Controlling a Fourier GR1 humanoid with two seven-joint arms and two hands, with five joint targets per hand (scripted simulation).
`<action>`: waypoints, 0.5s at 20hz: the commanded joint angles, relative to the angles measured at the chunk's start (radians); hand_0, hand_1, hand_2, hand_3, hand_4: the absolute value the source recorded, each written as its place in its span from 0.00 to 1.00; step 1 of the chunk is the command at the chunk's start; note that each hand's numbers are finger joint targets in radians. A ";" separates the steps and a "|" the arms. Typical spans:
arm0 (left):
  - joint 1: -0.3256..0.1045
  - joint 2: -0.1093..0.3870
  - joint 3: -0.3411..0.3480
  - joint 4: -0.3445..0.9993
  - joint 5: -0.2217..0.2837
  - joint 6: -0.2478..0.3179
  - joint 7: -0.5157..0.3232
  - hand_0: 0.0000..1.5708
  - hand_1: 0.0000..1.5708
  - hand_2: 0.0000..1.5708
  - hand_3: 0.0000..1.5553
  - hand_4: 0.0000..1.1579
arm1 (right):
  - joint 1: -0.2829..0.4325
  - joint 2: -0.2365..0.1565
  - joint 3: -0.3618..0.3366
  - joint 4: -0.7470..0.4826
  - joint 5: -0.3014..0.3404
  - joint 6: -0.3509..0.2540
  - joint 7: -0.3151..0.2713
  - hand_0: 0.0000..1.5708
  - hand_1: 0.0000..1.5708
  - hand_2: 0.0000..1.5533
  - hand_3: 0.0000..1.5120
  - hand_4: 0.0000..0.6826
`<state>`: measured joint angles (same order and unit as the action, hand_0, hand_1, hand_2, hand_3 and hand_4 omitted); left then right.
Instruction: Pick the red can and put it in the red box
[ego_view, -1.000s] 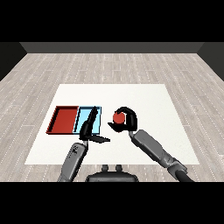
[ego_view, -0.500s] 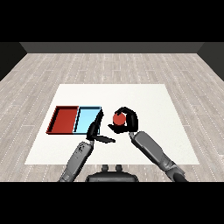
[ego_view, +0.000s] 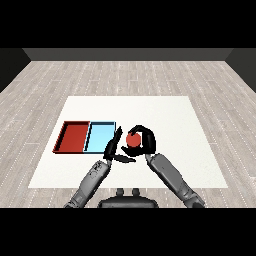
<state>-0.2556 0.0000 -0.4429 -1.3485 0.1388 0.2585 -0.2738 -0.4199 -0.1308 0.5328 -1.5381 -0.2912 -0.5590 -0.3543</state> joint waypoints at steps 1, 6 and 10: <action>-0.037 0.000 -0.069 0.027 0.054 0.061 -0.006 0.00 0.00 0.00 0.00 0.00 | -0.059 0.090 -0.039 0.075 0.046 0.021 0.041 0.94 0.94 0.93 0.92 0.99; -0.099 0.000 -0.019 0.092 0.096 0.030 -0.027 0.00 0.00 0.00 0.00 0.00 | -0.003 0.128 -0.045 0.053 0.093 0.071 0.003 0.92 0.92 0.92 0.92 0.96; -0.014 0.005 0.008 -0.008 0.029 -0.048 0.019 0.00 0.00 0.00 0.00 0.00 | 0.043 0.129 -0.068 -0.002 0.066 0.103 0.007 0.95 0.95 0.93 0.93 0.94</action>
<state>-0.2977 0.0010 -0.4564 -1.3118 0.1980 0.2487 -0.2813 -0.3997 -0.0267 0.4797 -1.5317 -0.2328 -0.4775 -0.3332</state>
